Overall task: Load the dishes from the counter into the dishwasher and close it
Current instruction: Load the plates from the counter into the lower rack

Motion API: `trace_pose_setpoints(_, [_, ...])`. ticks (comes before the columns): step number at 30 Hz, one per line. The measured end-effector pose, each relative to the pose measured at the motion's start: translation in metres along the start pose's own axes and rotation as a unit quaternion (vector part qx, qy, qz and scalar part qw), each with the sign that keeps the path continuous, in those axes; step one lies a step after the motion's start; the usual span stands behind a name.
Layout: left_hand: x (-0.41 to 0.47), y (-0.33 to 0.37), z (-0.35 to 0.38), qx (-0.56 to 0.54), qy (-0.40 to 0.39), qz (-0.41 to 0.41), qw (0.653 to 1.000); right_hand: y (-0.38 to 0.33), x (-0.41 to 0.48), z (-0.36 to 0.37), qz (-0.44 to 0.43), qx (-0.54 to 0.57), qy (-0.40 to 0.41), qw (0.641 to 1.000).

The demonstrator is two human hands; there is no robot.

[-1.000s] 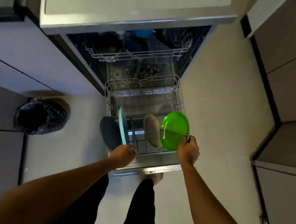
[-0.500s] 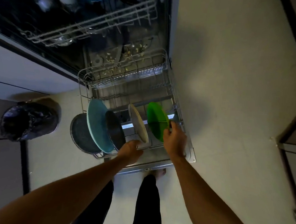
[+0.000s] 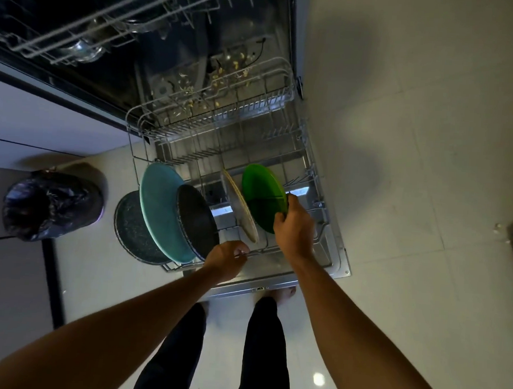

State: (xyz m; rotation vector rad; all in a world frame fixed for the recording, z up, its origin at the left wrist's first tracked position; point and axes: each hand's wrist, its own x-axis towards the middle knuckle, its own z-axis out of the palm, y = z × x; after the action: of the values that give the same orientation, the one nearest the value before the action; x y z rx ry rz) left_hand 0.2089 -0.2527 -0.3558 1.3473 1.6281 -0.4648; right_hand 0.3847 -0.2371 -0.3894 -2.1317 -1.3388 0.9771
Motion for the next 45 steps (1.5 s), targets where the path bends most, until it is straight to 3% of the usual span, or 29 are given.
trace_pose_setpoints(10, [0.009,-0.005,-0.002,0.024,-0.023,0.014,0.999,0.01,-0.007,-0.017,-0.043,0.03,0.05,0.997])
trace_pose_setpoints(29, [0.02,-0.004,0.003,0.034,-0.004,0.0,0.999,0.007,-0.025,0.001,-0.111,0.032,0.016,0.993])
trace_pose_setpoints(39, [0.019,-0.004,0.005,0.023,0.004,-0.004,1.0,-0.004,-0.007,0.024,-0.109,-0.042,-0.112,0.987])
trace_pose_setpoints(45, [0.02,-0.006,0.004,0.02,0.001,0.001,1.0,0.009,-0.017,0.036,-0.032,-0.039,-0.167,0.985])
